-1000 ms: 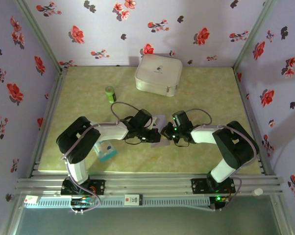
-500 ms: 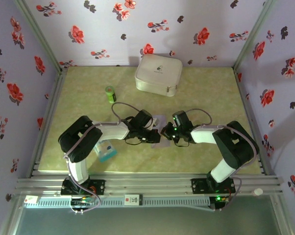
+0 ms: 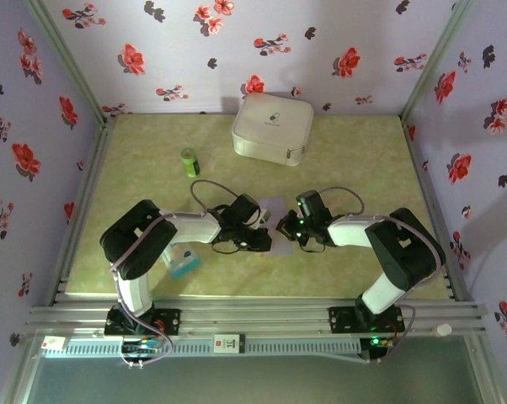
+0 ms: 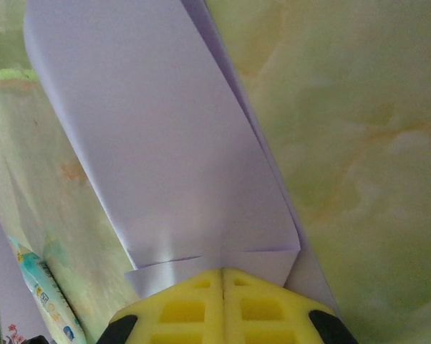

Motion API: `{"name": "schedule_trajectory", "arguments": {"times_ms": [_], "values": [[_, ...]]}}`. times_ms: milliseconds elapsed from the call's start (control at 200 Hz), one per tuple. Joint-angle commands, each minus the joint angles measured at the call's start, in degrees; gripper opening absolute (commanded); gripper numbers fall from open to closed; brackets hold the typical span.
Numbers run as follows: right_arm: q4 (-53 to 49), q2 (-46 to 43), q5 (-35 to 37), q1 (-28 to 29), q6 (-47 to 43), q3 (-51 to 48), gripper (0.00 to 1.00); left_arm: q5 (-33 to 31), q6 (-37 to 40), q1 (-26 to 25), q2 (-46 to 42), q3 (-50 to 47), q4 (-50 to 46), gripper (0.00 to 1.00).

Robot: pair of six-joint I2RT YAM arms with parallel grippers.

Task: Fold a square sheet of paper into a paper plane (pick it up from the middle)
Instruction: Fold the triangle a second time at the center of the table.

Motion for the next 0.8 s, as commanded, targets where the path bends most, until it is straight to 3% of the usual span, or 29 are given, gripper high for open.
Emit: {"name": "schedule_trajectory", "arguments": {"times_ms": [0,795], "values": [[-5.5,1.4,3.7,0.0,-0.3,-2.0,0.00,-2.0,2.0,-0.5,-1.7,-2.2,-3.4,0.09],[-5.2,1.5,3.7,0.0,-0.3,-2.2,0.00,-3.9,3.3,-0.7,-11.4,-8.5,-6.9,0.06]]}}
